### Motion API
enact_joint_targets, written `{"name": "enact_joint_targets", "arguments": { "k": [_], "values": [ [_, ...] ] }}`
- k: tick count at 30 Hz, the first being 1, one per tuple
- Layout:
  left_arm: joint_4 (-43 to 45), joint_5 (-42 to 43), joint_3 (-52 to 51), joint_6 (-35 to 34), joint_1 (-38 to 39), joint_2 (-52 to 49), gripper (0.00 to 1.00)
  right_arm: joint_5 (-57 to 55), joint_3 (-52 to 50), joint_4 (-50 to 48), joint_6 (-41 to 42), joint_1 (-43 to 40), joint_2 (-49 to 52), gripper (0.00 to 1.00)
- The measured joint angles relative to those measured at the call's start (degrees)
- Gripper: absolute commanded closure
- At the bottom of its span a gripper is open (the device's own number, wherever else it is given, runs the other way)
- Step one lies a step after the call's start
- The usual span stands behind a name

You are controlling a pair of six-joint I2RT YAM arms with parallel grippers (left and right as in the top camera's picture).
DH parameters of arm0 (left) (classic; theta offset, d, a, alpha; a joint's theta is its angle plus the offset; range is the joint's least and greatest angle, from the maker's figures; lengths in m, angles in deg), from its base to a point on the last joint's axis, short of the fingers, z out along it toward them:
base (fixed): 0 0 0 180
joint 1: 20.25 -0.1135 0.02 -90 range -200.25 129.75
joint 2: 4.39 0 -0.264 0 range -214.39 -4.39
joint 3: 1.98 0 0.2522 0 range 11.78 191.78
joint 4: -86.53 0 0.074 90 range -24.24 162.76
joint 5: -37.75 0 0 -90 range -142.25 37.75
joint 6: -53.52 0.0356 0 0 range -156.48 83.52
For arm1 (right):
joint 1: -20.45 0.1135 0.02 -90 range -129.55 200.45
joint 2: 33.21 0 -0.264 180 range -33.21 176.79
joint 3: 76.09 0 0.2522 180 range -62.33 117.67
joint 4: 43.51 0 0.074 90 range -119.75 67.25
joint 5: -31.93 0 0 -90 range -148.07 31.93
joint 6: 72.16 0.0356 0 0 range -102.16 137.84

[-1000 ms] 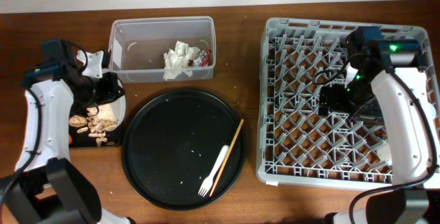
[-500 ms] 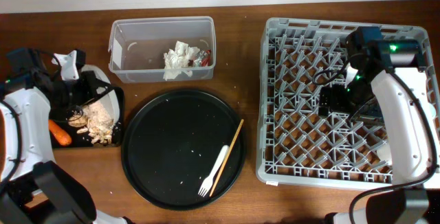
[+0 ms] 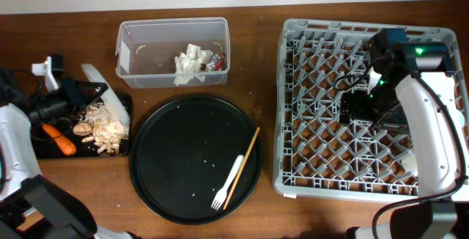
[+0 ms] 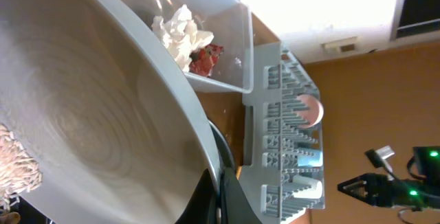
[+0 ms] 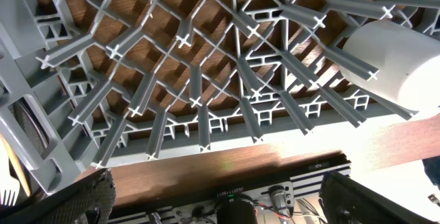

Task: Sort waste into correct bins and load items into the dishwasher rack
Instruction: 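Tilt the plate to dump rice and shells onto the small tray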

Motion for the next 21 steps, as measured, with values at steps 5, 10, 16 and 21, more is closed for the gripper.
{"name": "enact_joint_targets", "arguments": {
  "k": [5, 10, 16, 21],
  "values": [
    [-0.13, 3.69, 0.00, 0.00, -2.97, 0.00, 1.00, -0.02, 0.00, 0.00, 0.02, 0.00, 0.00, 0.01],
    [-0.13, 4.28, 0.02, 0.02, -3.93, 0.00, 1.00, -0.02, 0.00, 0.15, 0.00, 0.00, 0.00, 0.01],
    [-0.13, 4.28, 0.00, 0.00, -3.93, 0.00, 1.00, 0.00, 0.00, 0.37, 0.04, 0.00, 0.00, 0.02],
    [0.48, 1.84, 0.11, -0.28, -3.93, 0.11, 1.00, -0.02, 0.00, 0.48, 0.02, 0.00, 0.00, 0.02]
  ]
}}
